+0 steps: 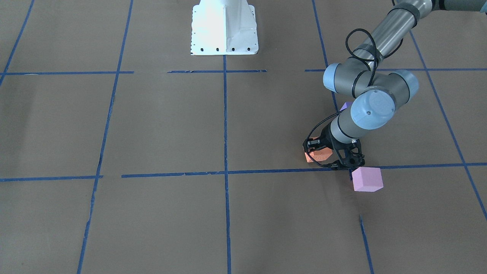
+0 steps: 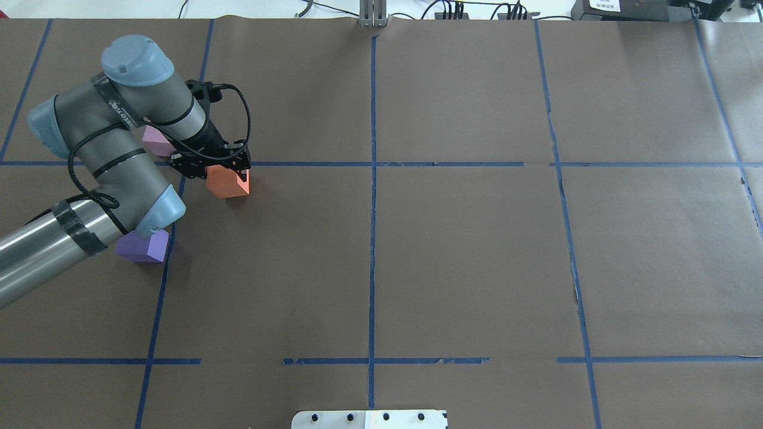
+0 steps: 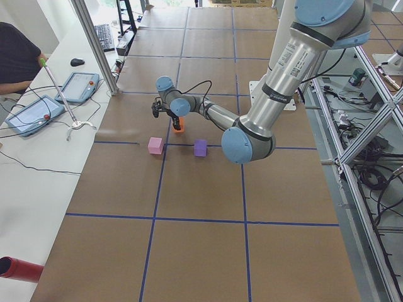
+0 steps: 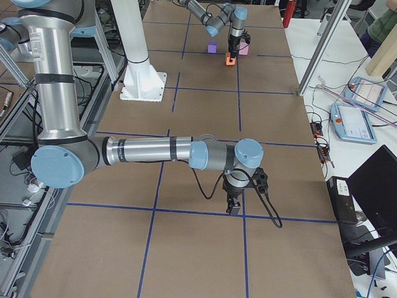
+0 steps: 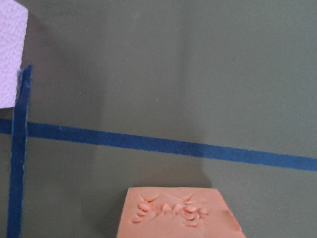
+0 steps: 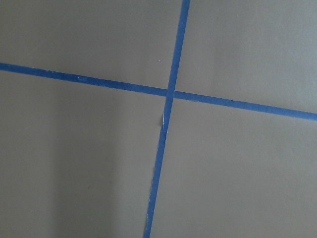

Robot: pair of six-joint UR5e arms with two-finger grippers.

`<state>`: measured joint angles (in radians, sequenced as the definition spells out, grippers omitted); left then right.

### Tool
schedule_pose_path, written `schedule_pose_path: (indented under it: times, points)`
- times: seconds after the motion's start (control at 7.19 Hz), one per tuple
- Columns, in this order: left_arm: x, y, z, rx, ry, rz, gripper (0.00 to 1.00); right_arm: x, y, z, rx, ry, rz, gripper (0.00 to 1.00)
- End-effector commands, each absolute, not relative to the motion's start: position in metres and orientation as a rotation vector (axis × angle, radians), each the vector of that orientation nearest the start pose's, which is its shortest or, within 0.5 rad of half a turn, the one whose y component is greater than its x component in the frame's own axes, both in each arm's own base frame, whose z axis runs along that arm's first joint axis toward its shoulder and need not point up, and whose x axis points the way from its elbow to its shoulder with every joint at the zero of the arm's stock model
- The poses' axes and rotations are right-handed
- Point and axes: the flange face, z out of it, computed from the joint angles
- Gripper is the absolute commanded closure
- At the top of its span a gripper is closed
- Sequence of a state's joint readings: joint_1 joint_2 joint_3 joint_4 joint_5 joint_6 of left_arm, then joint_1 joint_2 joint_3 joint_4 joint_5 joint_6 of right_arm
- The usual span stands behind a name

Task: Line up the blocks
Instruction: 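Carry the orange cube with the left gripper toward the pink cube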

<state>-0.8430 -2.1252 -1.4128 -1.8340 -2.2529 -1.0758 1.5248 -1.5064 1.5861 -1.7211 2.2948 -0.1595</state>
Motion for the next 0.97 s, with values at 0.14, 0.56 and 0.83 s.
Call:
schedule_pose_path:
  times: [0.14, 0.56, 0.83]
  points:
    - [0.322, -0.581, 0.335, -0.045, 0.895, -0.134, 0.72, 0.044, -0.515, 0.637, -0.026, -0.727, -0.171, 0.0]
    - [0.244, -0.583, 0.393, 0.044, 0.789, -0.019, 0.72, 0.044, -0.515, 0.637, -0.026, -0.727, -0.171, 0.0]
    - [0.268, -0.582, 0.44, 0.02, 0.757, 0.022, 0.71, 0.044, -0.515, 0.637, -0.026, -0.727, -0.171, 0.0]
